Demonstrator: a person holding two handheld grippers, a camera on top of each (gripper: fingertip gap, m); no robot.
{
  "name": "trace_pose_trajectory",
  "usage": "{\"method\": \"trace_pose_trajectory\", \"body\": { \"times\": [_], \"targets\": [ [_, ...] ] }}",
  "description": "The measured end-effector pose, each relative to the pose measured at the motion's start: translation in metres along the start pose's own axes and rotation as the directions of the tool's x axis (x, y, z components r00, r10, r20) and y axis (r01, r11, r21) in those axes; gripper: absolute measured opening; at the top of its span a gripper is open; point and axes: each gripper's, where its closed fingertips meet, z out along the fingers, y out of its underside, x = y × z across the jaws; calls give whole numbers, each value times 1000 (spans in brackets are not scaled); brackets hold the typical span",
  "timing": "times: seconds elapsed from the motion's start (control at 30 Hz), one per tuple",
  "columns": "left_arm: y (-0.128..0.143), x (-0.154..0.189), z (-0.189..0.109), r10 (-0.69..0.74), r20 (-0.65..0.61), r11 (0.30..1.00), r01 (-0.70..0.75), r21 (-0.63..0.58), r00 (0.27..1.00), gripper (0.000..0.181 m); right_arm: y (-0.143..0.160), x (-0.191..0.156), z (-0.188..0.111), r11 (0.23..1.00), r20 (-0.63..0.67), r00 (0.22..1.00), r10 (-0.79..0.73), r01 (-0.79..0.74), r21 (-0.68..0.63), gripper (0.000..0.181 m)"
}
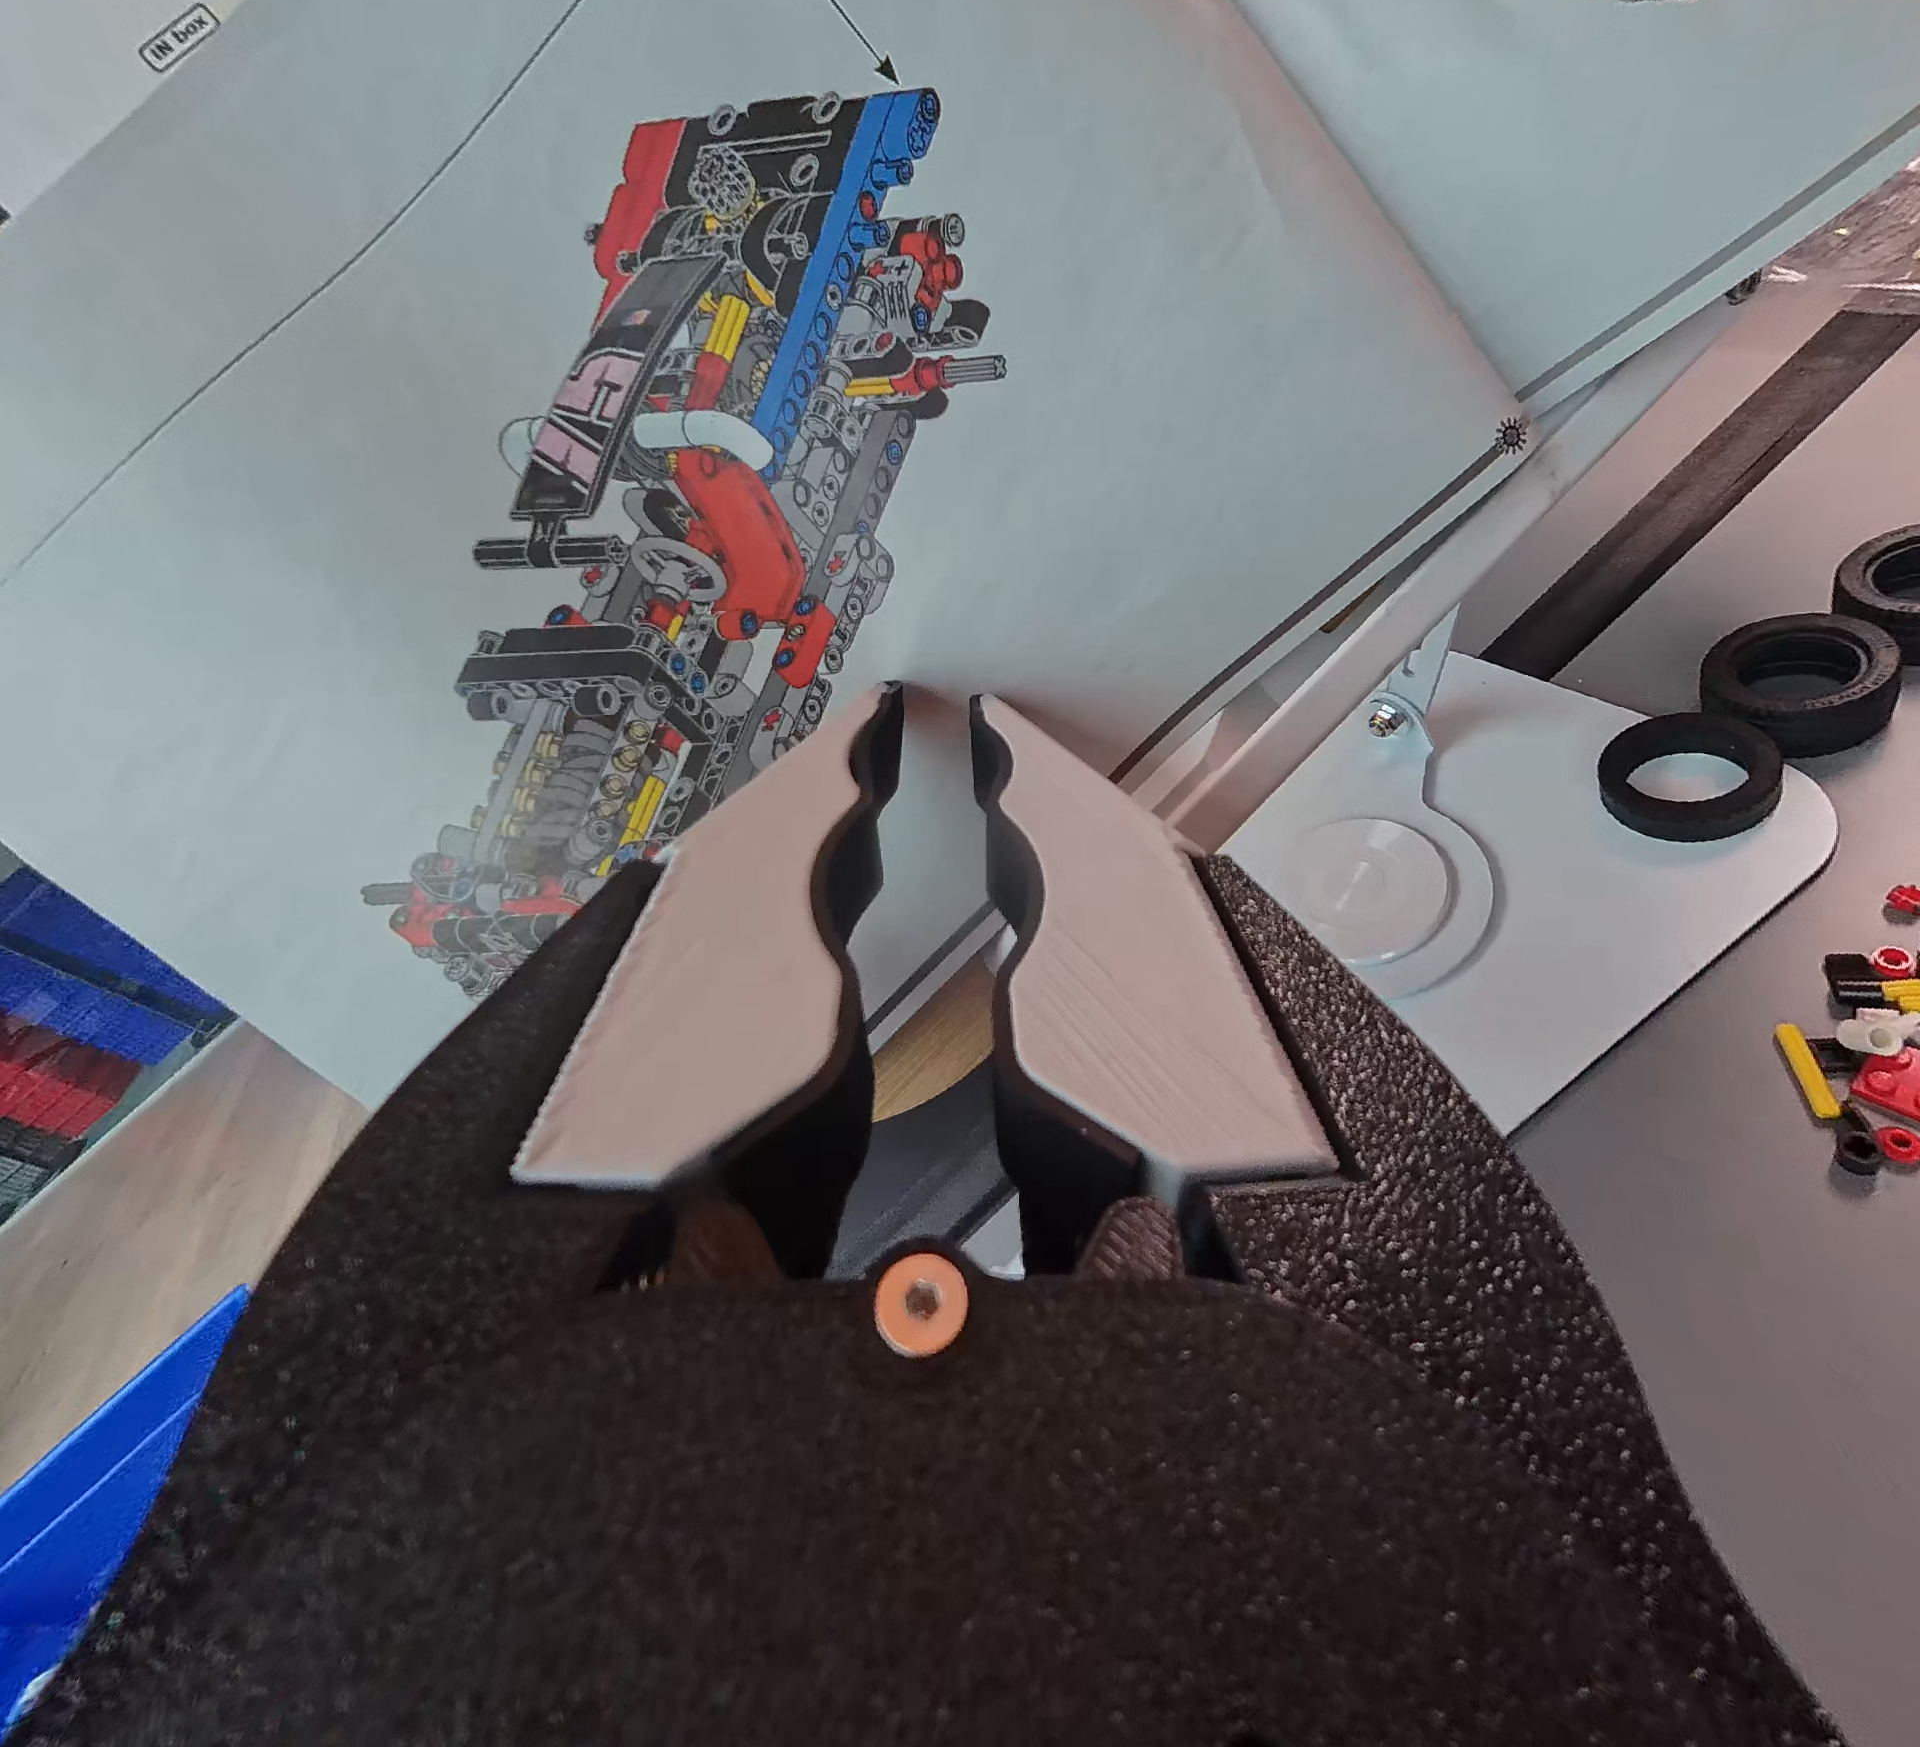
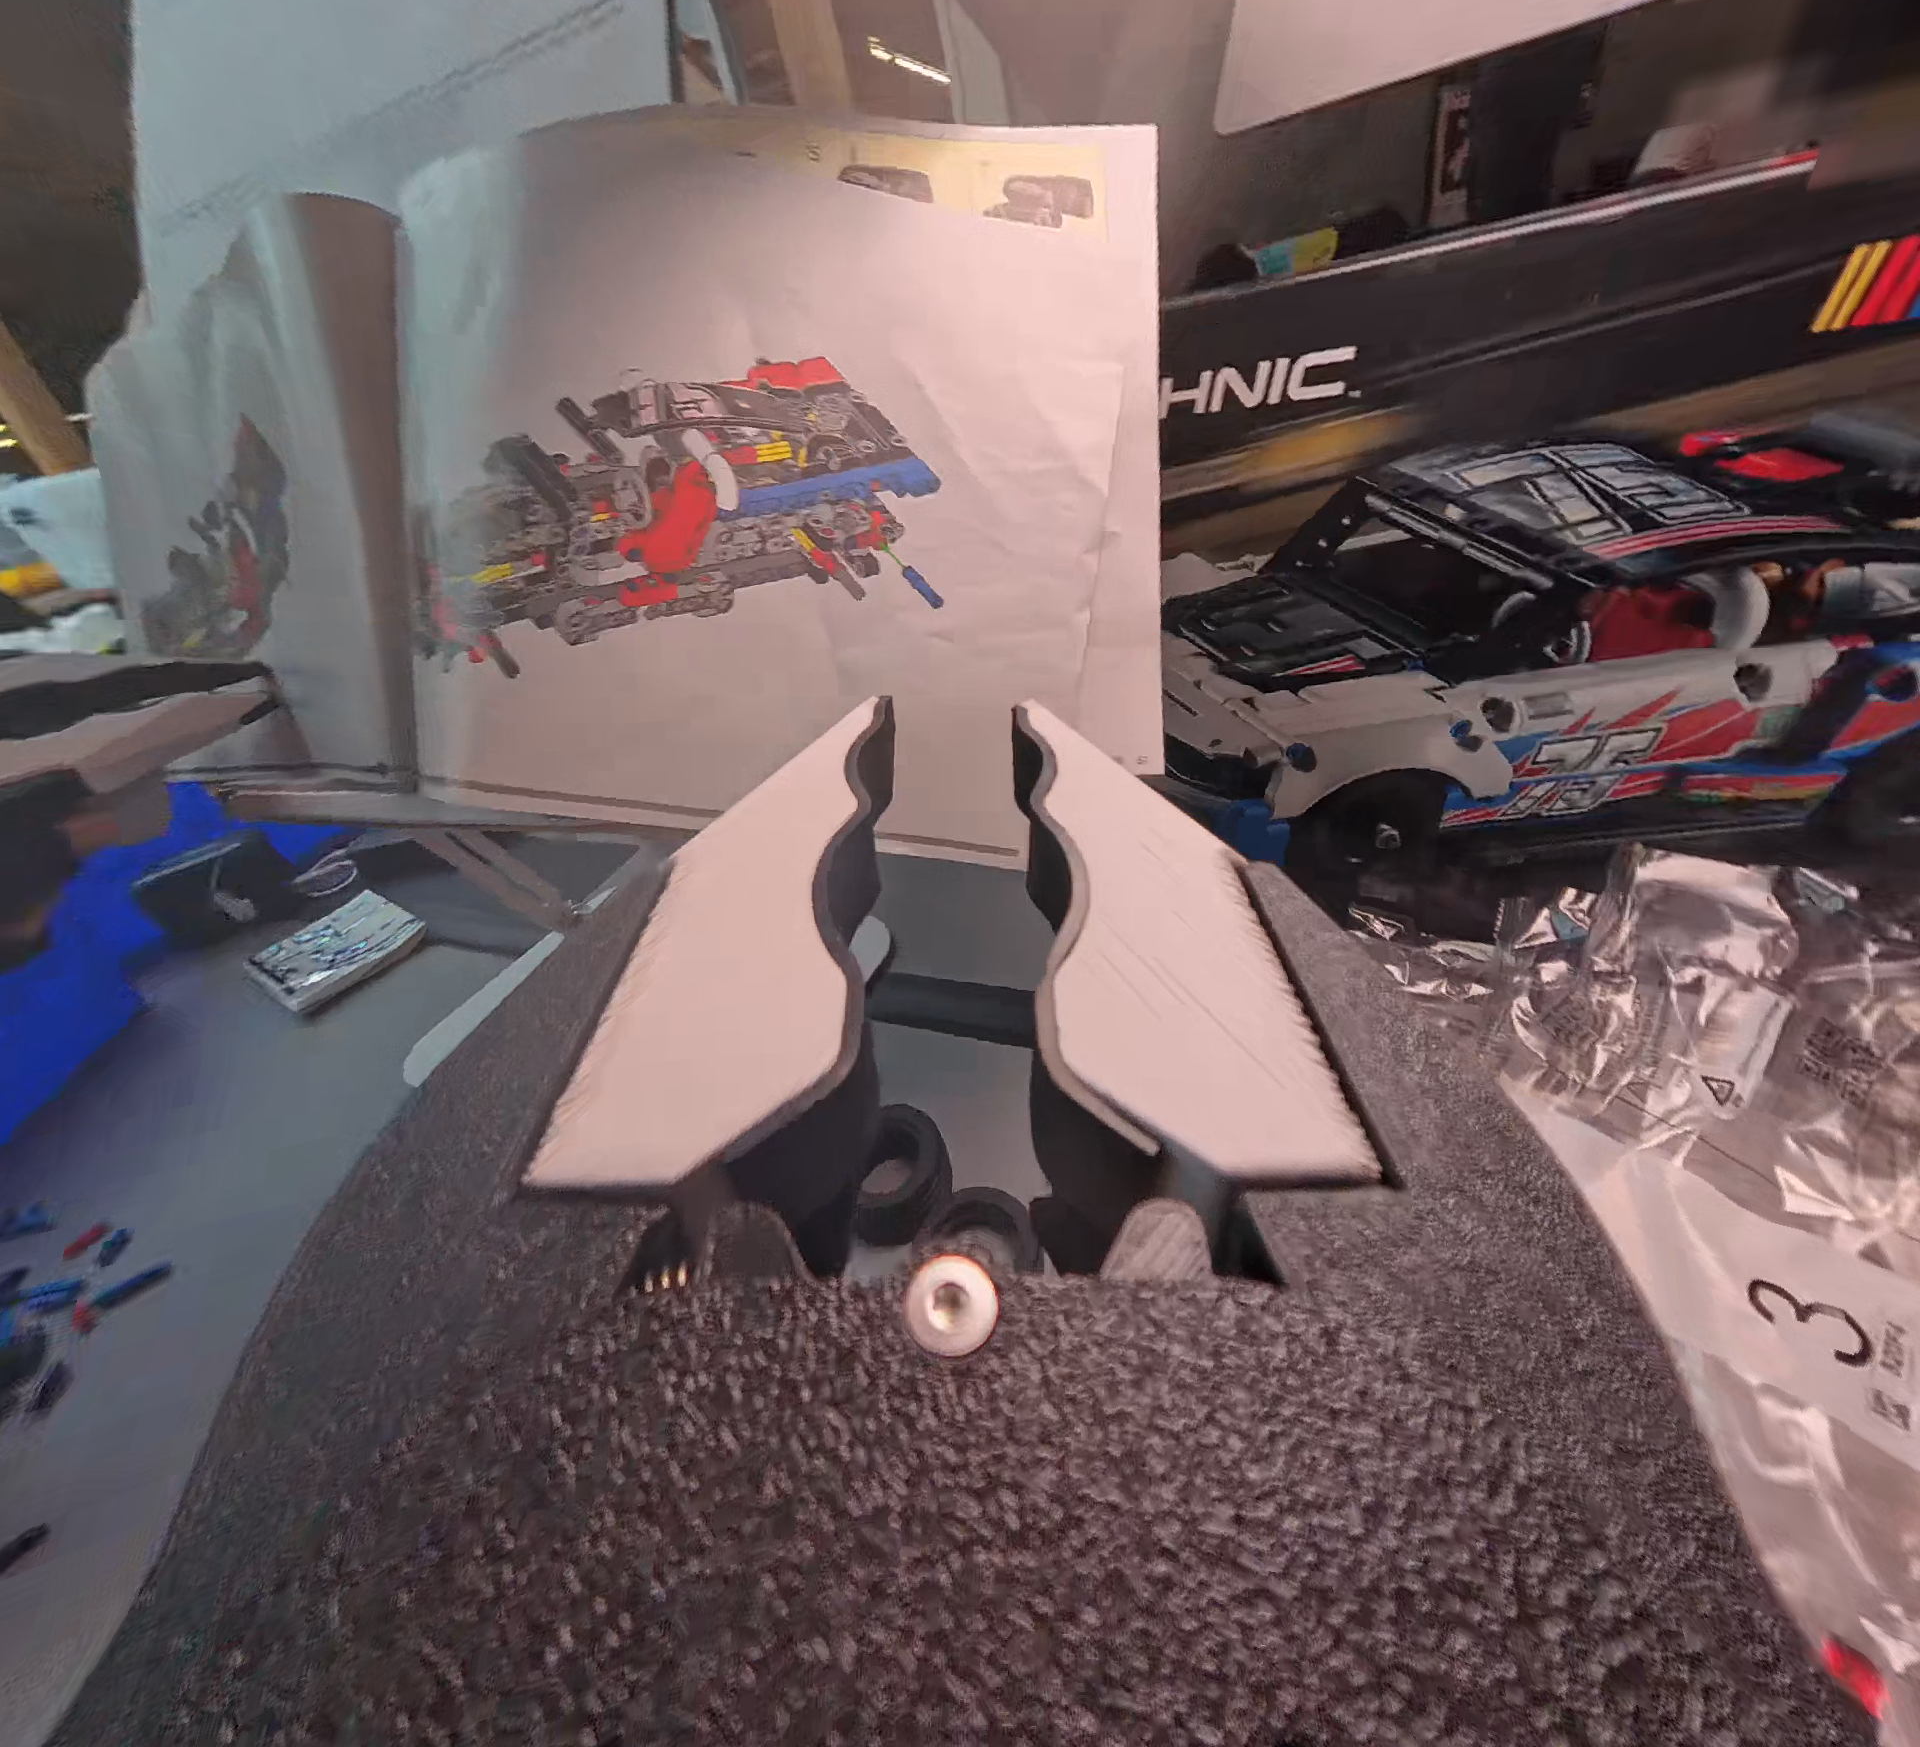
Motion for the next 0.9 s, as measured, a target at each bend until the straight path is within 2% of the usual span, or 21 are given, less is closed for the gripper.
{"method": "trace_pose_trajectory", "body": {
  "times": [0.07, 0.13, 0.2, 0.23, 0.3, 0.4, 0.47, 0.53, 0.67, 0.73, 0.9],
  "targets": [
    [-1, 0, 0, -38, -16, 999, 38, 3, 999, 13, -11, -25, -22, 993, 162, 981, -105, 113, -37, 21],
    [-1, 0, 0, -85, -34, 996, 85, 8, 996, 13, -6, -46, -55, 949, 333, 910, -246, 296, -108, 21],
    [-2, 0, 0, -116, -46, 993, 117, 12, 992, 13, 16, -52, -93, 855, 470, 816, -335, 473, -212, 22],
    [-2, 0, 0, -122, -49, 992, 122, 13, 991, 13, 30, -48, -113, 798, 520, 784, -338, 532, -283, 28],
    [-2, 1, 0, -121, -51, 992, 122, 17, 991, 14, 56, -29, -149, 675, 557, 770, -310, 591, -442, 47],
    [-3, 1, 1, -121, -51, 992, 122, 22, 991, 14, 90, 14, -191, 474, 539, 794, -281, 603, -641, 73],
    [-3, 1, 1, -127, -52, 991, 128, 25, 991, 14, 111, 37, -213, 326, 545, 786, -292, 617, -716, 87],
    [-3, 1, 2, -134, -54, 990, 136, 29, 989, 14, 126, 54, -223, 214, 564, 761, -321, 638, -740, 97],
    [-3, 1, 1, -147, -56, 989, 148, 25, 988, 14, 151, 58, -225, 131, 601, 752, -270, 647, -751, 93],
    [-3, 1, 1, -138, -57, 990, 139, 18, 989, 14, 159, 49, -224, 129, 616, 760, -206, 645, -753, 78],
    [-3, 2, -1, -127, -62, 992, 127, 8, 990, 14, 161, 39, -221, 123, 626, 760, -177, 648, -752, 77]
  ]
}}
